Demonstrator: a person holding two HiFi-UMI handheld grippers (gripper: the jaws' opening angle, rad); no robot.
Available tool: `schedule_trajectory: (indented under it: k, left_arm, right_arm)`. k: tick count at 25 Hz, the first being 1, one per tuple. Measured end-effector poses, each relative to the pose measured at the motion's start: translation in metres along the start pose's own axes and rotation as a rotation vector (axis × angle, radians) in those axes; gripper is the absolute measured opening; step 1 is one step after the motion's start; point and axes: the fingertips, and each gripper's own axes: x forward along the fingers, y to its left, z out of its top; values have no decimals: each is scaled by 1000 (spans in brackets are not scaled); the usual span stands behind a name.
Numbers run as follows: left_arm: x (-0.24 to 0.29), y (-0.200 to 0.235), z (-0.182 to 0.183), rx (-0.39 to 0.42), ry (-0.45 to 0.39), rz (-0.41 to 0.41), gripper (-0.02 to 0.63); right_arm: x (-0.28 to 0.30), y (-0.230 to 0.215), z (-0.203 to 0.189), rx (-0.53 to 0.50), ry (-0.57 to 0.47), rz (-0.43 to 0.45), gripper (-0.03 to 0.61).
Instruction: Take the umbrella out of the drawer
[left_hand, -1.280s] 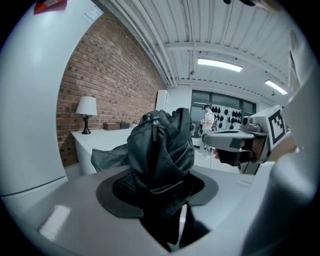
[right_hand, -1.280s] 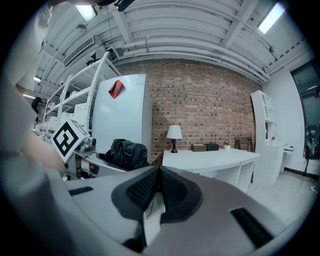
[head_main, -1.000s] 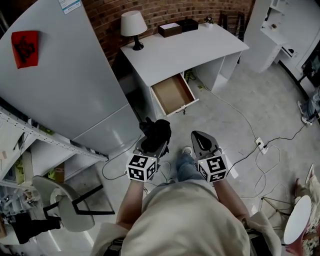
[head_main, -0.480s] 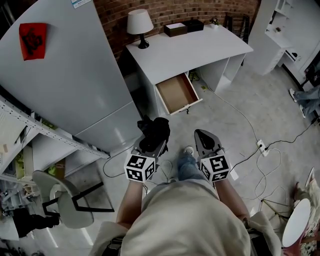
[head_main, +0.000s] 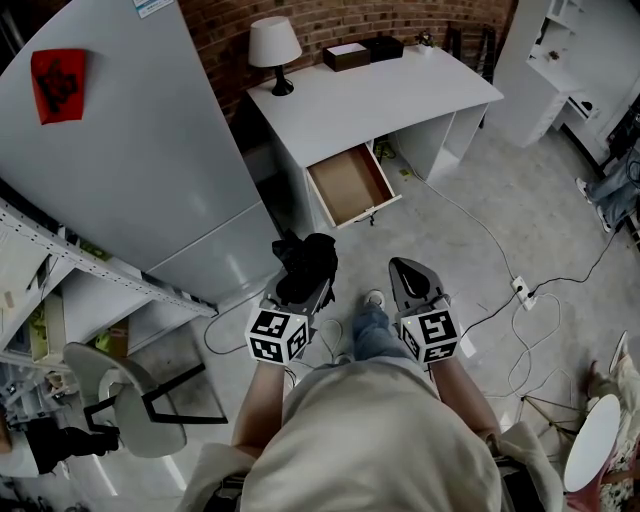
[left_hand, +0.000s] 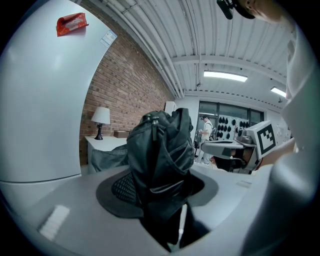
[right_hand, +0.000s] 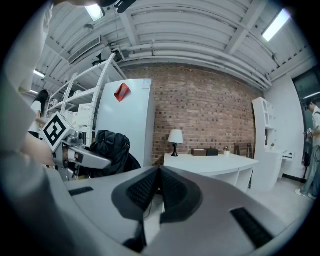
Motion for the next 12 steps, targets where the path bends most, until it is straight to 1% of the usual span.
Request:
schedule_trajectory:
  k: [12]
  left_arm:
    - [10, -11, 6, 10, -10, -6, 213]
  right_arm:
    - [-2, -12, 3, 1, -18, -6, 0]
